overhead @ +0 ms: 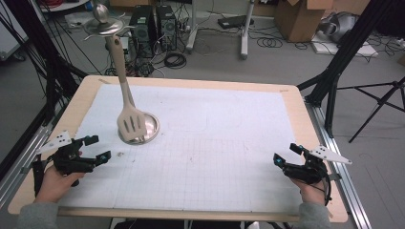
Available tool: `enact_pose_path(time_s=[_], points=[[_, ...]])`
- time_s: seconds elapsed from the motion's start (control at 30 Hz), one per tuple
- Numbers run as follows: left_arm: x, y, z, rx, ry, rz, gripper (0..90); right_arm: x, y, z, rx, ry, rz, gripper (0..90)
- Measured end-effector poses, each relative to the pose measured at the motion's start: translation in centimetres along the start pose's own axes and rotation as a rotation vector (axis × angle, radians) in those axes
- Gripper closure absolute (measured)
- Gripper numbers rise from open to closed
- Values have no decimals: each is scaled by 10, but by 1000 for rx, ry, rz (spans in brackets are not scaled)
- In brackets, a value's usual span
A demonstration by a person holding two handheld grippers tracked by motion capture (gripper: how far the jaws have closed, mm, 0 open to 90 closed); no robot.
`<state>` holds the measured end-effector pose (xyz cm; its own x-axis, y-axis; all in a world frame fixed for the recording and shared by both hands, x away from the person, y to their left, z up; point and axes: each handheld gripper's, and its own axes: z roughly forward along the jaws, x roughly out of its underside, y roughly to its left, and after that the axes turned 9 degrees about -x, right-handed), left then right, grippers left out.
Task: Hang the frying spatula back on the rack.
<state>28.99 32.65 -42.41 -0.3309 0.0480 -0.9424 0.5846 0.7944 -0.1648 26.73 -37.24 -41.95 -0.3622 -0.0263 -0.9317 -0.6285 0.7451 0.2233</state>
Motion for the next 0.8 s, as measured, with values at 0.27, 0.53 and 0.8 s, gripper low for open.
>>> enact_pose_path(time_s=[0.27, 0.53, 0.8], points=[[0, 0, 0, -5, 2, 1, 44, 6, -9, -12, 46, -20, 21, 114], [0, 4, -5, -55, -7, -2, 44, 9, -12, -18, 70, -17, 14, 114], [5, 15, -13, -121, 6, -24, 44, 11, -13, -19, 79, -11, 20, 114]])
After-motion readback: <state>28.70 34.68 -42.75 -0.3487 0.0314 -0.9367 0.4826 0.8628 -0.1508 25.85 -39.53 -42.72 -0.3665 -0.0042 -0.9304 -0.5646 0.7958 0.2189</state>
